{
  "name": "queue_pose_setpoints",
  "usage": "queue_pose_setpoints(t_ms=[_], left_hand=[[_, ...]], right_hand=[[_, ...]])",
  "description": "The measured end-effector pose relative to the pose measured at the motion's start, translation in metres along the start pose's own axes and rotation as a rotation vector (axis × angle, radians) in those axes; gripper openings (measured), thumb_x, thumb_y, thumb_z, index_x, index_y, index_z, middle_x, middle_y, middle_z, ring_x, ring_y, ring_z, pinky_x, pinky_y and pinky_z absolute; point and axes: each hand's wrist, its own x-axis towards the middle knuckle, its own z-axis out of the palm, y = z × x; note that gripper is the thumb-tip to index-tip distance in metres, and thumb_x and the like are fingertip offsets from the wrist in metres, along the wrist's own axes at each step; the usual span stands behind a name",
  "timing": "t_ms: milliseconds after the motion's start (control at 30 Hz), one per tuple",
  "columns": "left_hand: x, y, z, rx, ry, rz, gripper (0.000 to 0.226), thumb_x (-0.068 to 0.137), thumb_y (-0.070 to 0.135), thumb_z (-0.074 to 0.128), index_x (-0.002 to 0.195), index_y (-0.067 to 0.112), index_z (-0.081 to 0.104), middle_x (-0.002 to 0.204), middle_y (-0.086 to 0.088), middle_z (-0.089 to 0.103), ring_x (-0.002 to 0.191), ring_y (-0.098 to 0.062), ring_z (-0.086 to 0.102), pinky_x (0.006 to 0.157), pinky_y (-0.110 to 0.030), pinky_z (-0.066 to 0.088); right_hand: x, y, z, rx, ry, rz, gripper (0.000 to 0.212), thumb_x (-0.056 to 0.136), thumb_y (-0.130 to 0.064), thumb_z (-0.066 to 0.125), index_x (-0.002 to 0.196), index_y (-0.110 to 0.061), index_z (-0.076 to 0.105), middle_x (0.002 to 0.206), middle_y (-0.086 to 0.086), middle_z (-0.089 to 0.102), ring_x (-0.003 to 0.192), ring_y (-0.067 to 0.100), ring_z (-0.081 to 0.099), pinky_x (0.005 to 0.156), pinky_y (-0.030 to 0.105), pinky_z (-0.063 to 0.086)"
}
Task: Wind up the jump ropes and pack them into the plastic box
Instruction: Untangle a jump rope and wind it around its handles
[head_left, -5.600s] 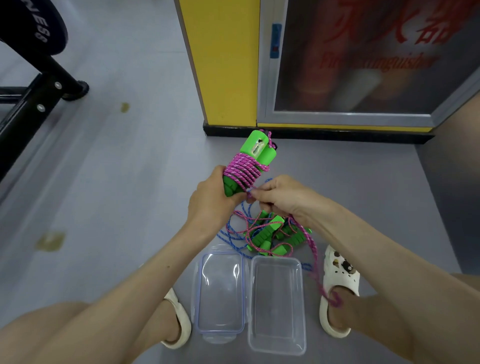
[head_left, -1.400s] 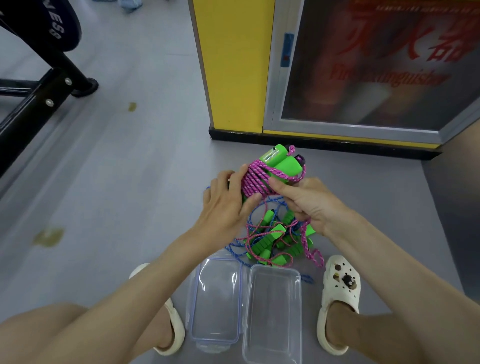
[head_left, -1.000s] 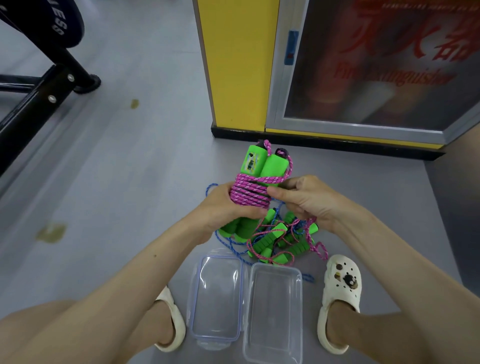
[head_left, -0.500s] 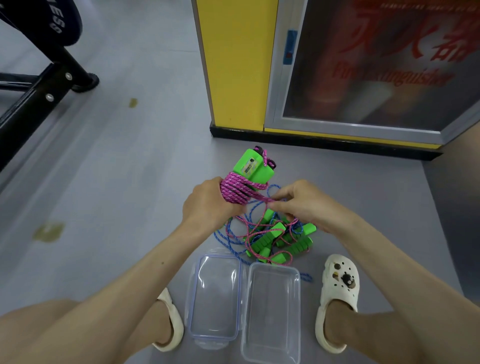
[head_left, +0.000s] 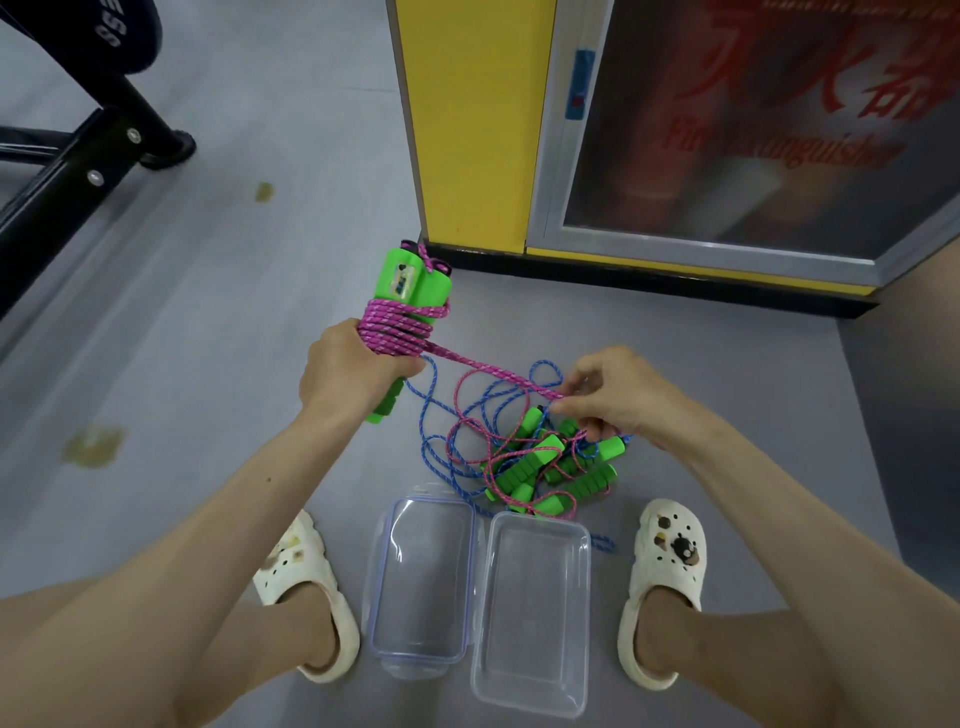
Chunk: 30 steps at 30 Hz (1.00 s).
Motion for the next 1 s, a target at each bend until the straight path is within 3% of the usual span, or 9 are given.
queue_pose_setpoints(t_ms=[200, 333, 467, 567, 667, 733, 800, 900, 1000], left_hand=[[0.003, -0.004, -0.011, 0.017, 0.064, -0.002, 0.027, 0.063, 0.029, 0.08, 0.077, 0.013, 0.063, 0.073, -0.01, 0.069, 0.069, -0.032, 0.067, 0.071, -0.048, 0.058], [0.001, -0.004, -0.013, 0.101, 0.065, 0.004, 0.026, 0.069, 0.029, 0.078, 0.074, 0.015, 0.057, 0.064, -0.002, 0.06, 0.068, -0.029, 0.062, 0.067, -0.036, 0.051], [0.0, -0.004, -0.014, 0.167, 0.094, 0.046, 0.035, 0.069, 0.034, 0.079, 0.088, 0.013, 0.058, 0.077, -0.004, 0.061, 0.074, -0.03, 0.059, 0.064, -0.033, 0.043], [0.001, -0.005, -0.014, 0.209, 0.116, 0.063, 0.036, 0.071, 0.034, 0.077, 0.091, 0.013, 0.056, 0.083, -0.005, 0.061, 0.077, -0.03, 0.058, 0.063, -0.033, 0.04], [0.006, -0.009, -0.019, 0.217, 0.16, 0.045, 0.035, 0.071, 0.033, 0.075, 0.092, 0.012, 0.056, 0.081, -0.007, 0.063, 0.076, -0.031, 0.06, 0.063, -0.033, 0.04], [0.009, -0.011, -0.024, 0.206, 0.169, 0.02, 0.033, 0.071, 0.032, 0.075, 0.09, 0.011, 0.057, 0.074, -0.006, 0.062, 0.073, -0.031, 0.06, 0.061, -0.032, 0.041], [0.01, -0.011, -0.025, 0.18, 0.144, -0.004, 0.03, 0.071, 0.03, 0.076, 0.086, 0.011, 0.058, 0.069, -0.004, 0.059, 0.069, -0.029, 0.06, 0.06, -0.03, 0.041], [0.007, -0.009, -0.02, 0.221, 0.138, 0.022, 0.032, 0.07, 0.031, 0.076, 0.088, 0.012, 0.057, 0.08, -0.007, 0.062, 0.076, -0.032, 0.06, 0.063, -0.033, 0.042], [0.005, -0.007, -0.016, 0.237, 0.124, 0.03, 0.033, 0.071, 0.032, 0.075, 0.09, 0.012, 0.057, 0.082, -0.007, 0.062, 0.078, -0.032, 0.06, 0.064, -0.033, 0.042]], right_hand=[[-0.003, -0.003, -0.015, 0.193, 0.059, 0.019, 0.013, 0.083, -0.008, 0.069, 0.096, -0.006, 0.07, 0.066, 0.006, 0.065, 0.047, 0.006, 0.056, 0.046, 0.014, 0.046], [-0.003, -0.004, -0.019, 0.354, 0.11, 0.046, 0.01, 0.092, -0.005, 0.058, 0.1, -0.006, 0.064, 0.065, 0.012, 0.065, 0.041, 0.008, 0.057, 0.045, 0.02, 0.051], [0.001, 0.0, -0.01, -0.024, 0.163, -0.002, 0.018, 0.099, -0.008, 0.043, 0.096, -0.01, 0.061, 0.058, 0.009, 0.061, 0.04, 0.008, 0.055, 0.042, 0.018, 0.045], [0.003, 0.0, -0.007, -0.324, 0.169, -0.132, 0.02, 0.097, -0.016, 0.049, 0.097, -0.008, 0.066, 0.062, 0.0, 0.057, 0.057, 0.008, 0.052, 0.054, 0.02, 0.038], [0.001, -0.001, -0.015, -0.416, 0.148, -0.182, 0.038, 0.089, -0.041, 0.059, 0.08, -0.005, 0.067, 0.063, 0.002, 0.052, 0.058, 0.014, 0.045, 0.056, 0.03, 0.031], [-0.003, -0.001, -0.019, -0.322, 0.14, -0.21, 0.038, 0.085, -0.043, 0.062, 0.068, -0.009, 0.068, 0.052, 0.0, 0.044, 0.05, 0.013, 0.036, 0.051, 0.028, 0.028], [-0.006, -0.002, -0.018, -0.142, 0.167, -0.189, 0.031, 0.088, -0.036, 0.061, 0.068, -0.014, 0.07, 0.051, -0.004, 0.051, 0.049, 0.012, 0.041, 0.05, 0.023, 0.037], [-0.006, -0.002, -0.016, 0.28, 0.216, -0.117, 0.019, 0.093, -0.018, 0.057, 0.085, -0.009, 0.07, 0.069, 0.003, 0.067, 0.057, 0.011, 0.057, 0.053, 0.017, 0.052], [-0.006, -0.001, -0.02, 0.685, 0.191, -0.057, 0.021, 0.094, -0.002, 0.05, 0.103, -0.011, 0.067, 0.06, 0.007, 0.063, 0.046, 0.009, 0.055, 0.043, 0.018, 0.047]])
